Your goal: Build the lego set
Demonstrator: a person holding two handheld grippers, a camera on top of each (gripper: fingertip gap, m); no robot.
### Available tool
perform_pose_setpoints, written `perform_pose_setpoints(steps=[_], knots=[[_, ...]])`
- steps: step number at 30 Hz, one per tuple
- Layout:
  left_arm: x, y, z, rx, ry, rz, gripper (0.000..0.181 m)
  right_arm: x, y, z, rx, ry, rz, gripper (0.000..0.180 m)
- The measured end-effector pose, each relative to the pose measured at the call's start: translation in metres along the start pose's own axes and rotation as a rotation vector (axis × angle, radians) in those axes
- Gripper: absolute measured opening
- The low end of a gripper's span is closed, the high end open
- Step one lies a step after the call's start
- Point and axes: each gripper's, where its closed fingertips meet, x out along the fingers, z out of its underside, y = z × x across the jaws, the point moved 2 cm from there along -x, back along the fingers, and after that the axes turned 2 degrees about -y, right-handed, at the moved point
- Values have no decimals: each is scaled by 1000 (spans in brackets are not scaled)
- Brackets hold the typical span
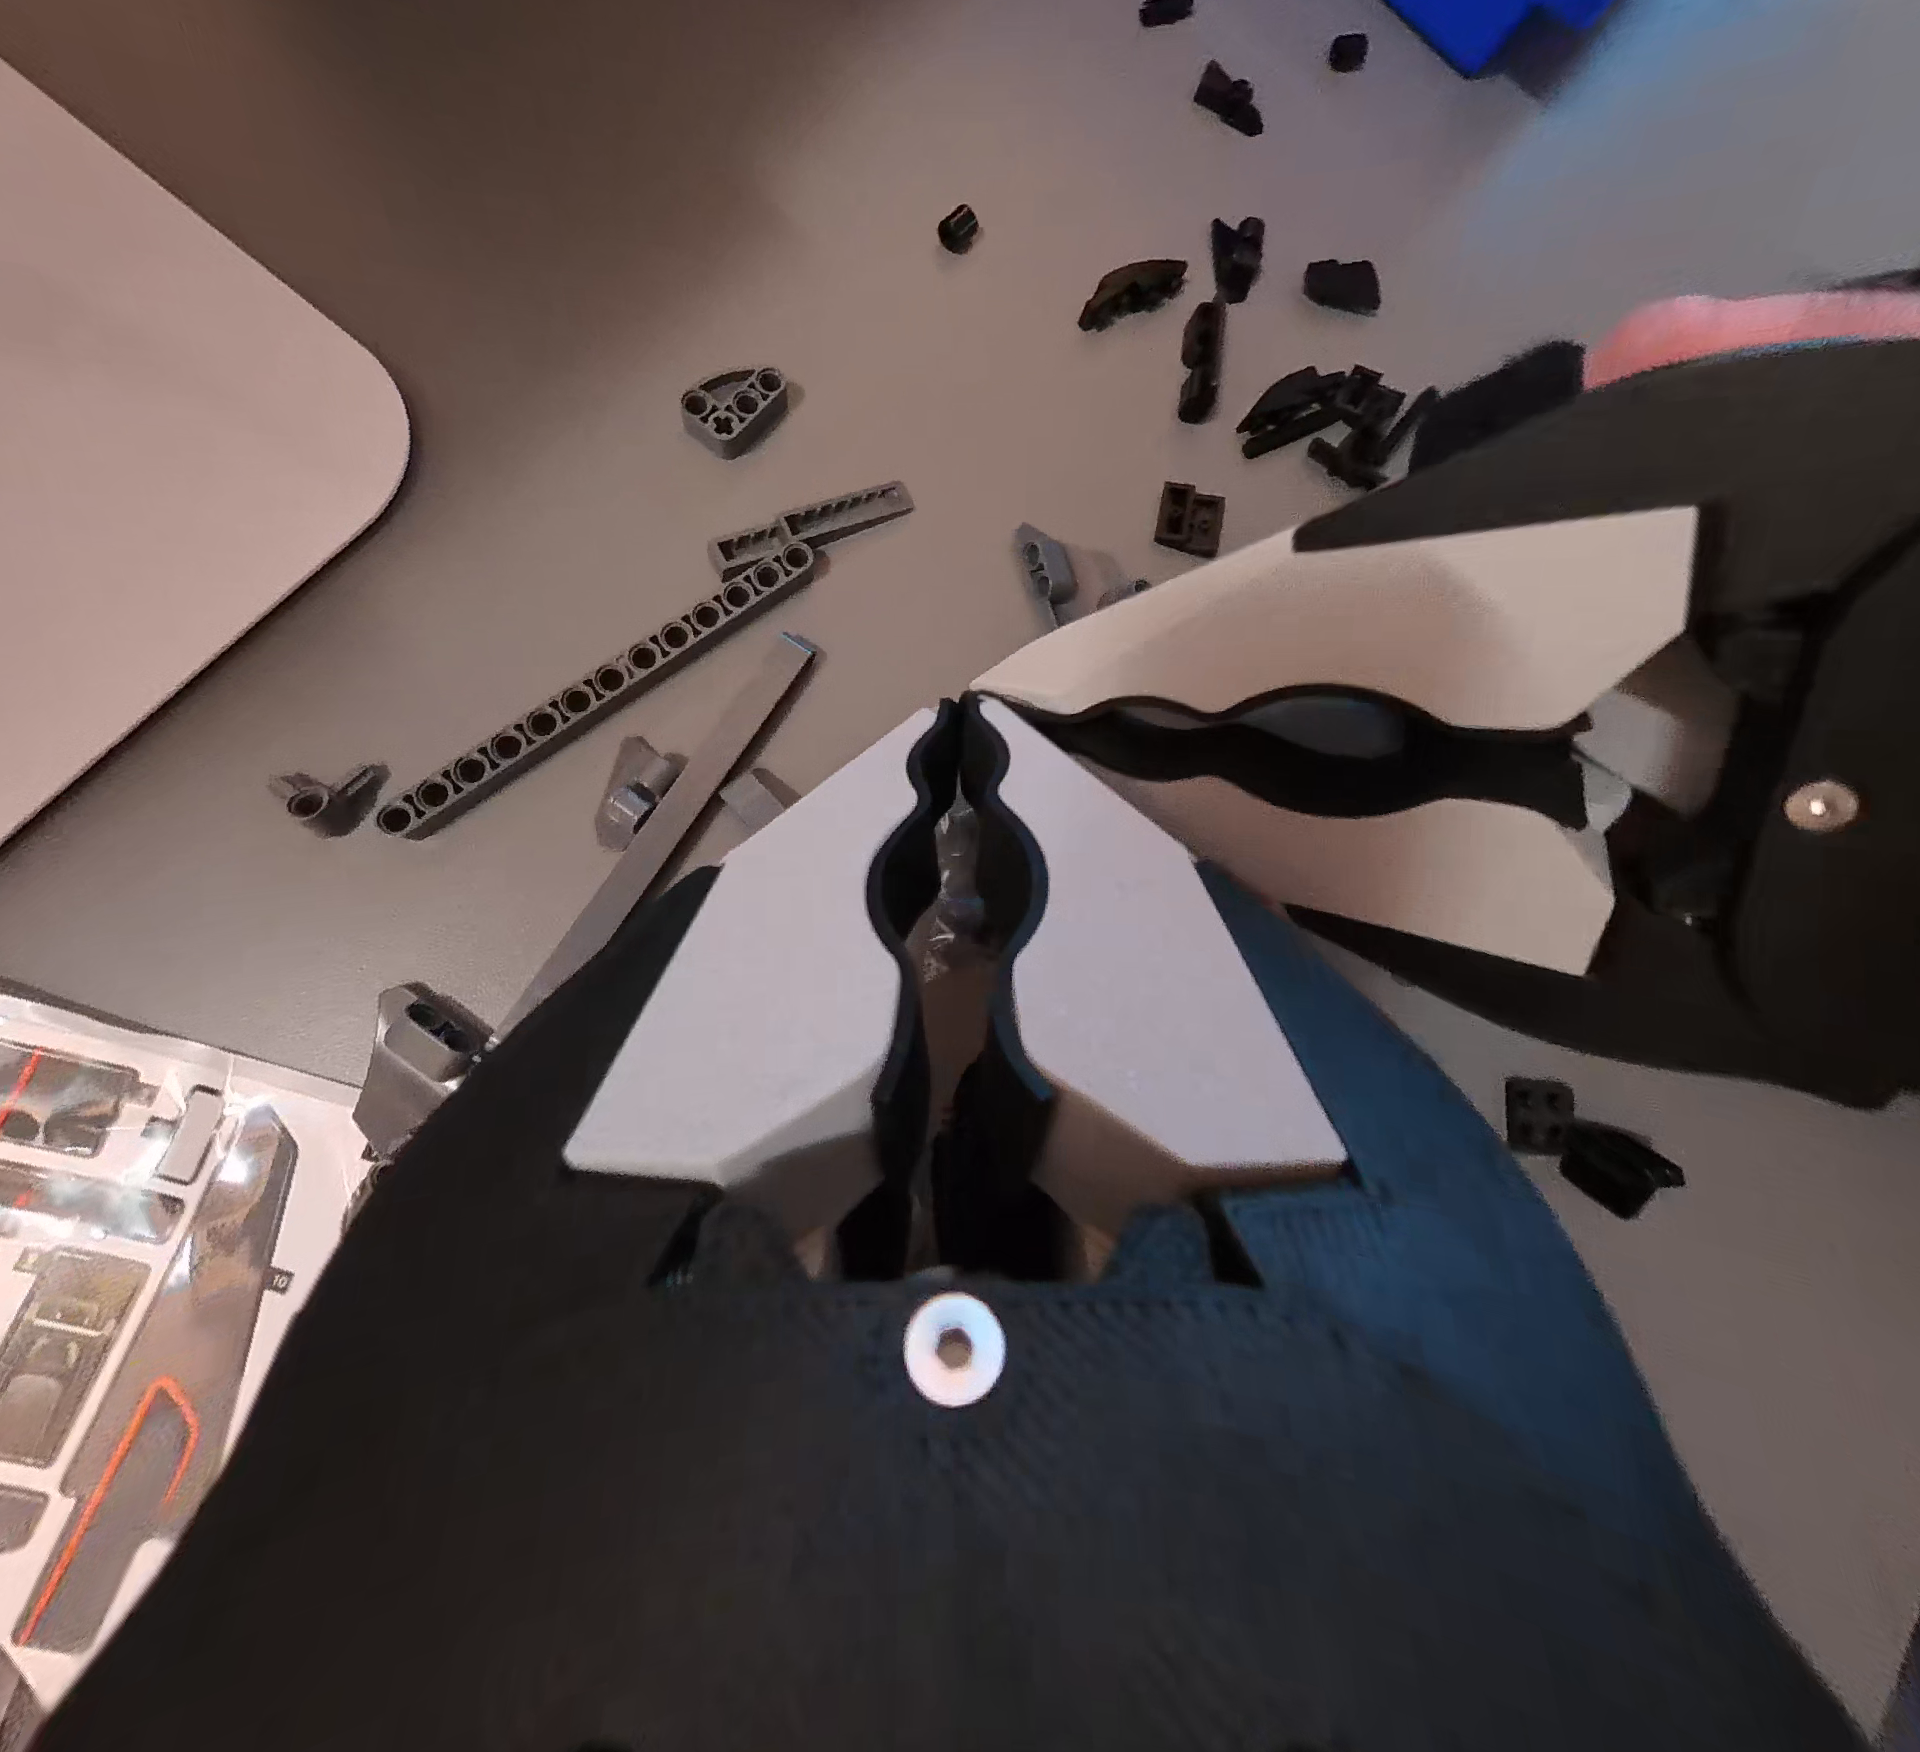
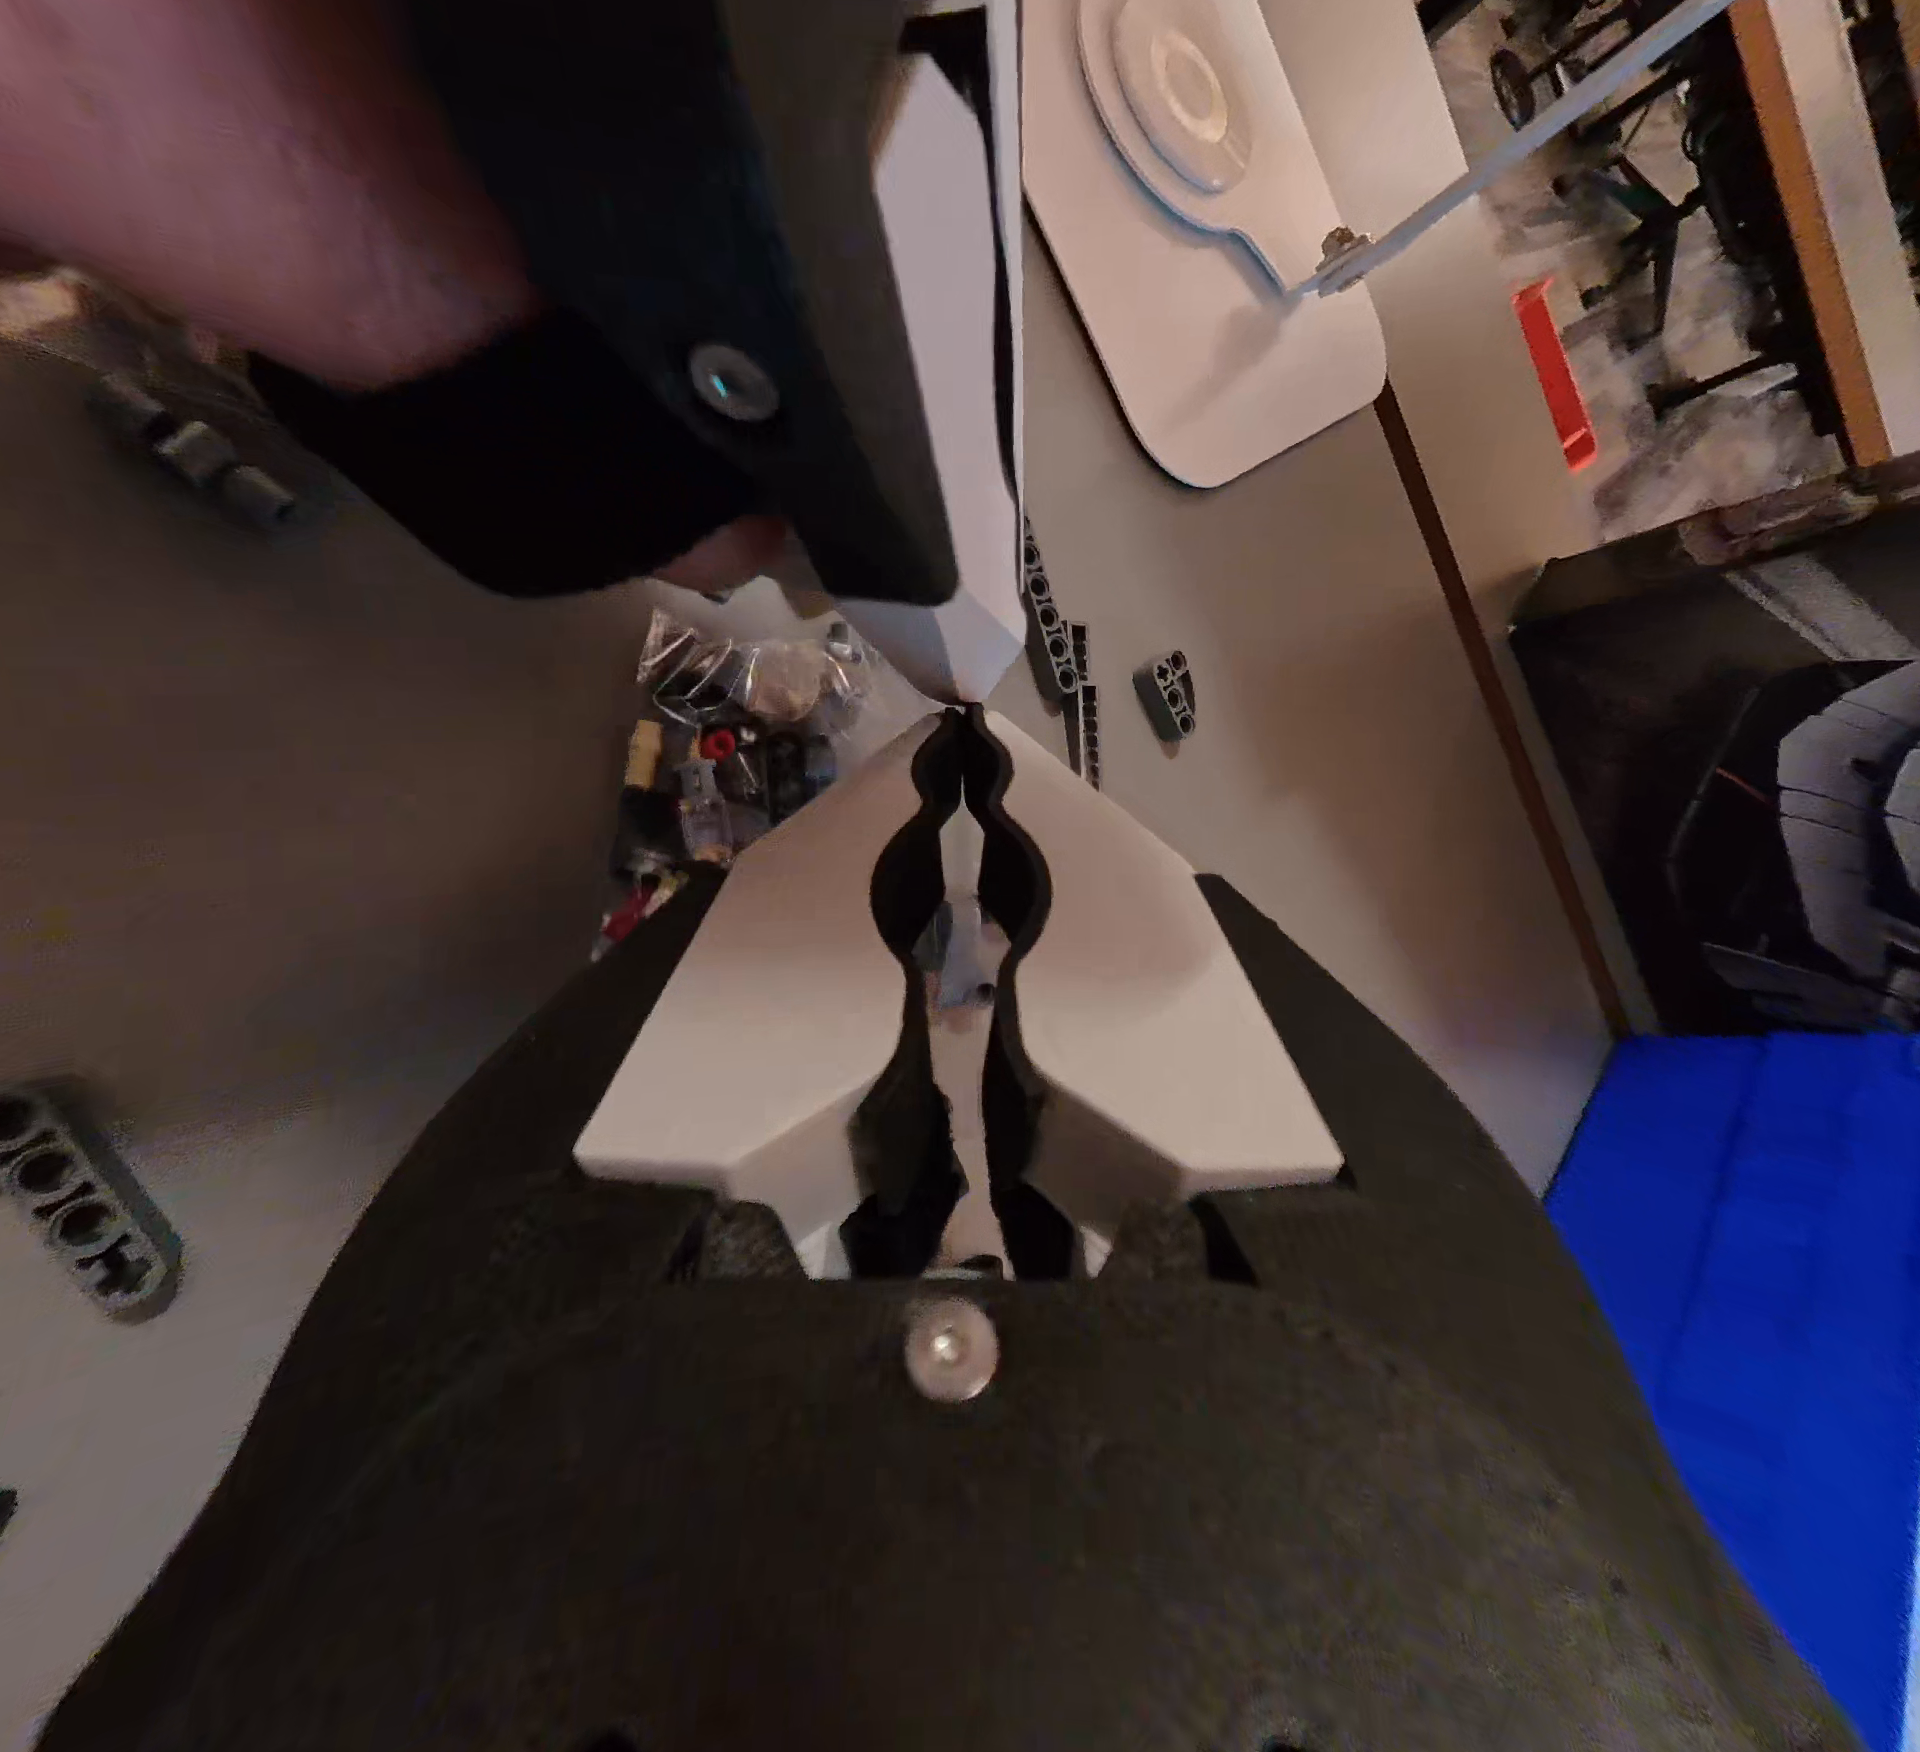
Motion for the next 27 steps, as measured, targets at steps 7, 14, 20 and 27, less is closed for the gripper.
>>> perform_pose_setpoints(steps=[7,14,20,27], knots=[[11,1,-5,-13,-18,-68,0,3,2,9,-14,-53,57,0],[23,0,3,-40,-55,-90,0,10,-5,17,-36,-99,69,0],[29,-2,9,-35,-63,-125,0,8,-16,18,-63,-105,40,0],[25,-4,10,-8,-87,-100,0,0,-23,7,29,-16,-91,0]])
